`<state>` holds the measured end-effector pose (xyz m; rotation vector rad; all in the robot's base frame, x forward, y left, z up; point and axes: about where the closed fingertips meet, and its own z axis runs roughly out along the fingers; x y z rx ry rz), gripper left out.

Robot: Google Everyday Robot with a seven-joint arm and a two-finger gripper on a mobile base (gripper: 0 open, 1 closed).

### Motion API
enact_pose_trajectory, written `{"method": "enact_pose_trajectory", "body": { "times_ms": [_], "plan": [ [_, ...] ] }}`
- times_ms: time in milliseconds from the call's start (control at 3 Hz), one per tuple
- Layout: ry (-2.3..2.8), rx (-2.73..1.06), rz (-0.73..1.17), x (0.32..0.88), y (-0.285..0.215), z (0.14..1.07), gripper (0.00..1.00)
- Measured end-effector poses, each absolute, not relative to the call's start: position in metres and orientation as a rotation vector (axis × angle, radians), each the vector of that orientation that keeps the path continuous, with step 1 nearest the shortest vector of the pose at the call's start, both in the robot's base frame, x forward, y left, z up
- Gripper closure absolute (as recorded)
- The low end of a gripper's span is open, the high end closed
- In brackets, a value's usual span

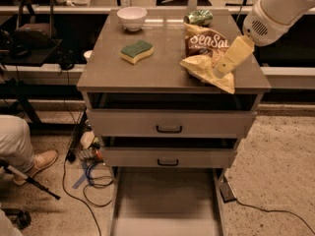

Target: Place brown chip bag into bottom drawer

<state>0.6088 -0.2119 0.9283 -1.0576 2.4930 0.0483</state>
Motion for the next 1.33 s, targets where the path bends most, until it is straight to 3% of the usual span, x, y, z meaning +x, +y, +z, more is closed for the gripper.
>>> {"method": "enact_pose_trajectory", "body": {
  "times_ms": [667, 1333],
  "plan": [
    [2.518, -0.649, 0.239, 0.656, -0.208, 0.938, 0.00],
    [2.606, -0.266, 0.246, 0.698, -0.179, 0.906, 0.00]
  ]
}}
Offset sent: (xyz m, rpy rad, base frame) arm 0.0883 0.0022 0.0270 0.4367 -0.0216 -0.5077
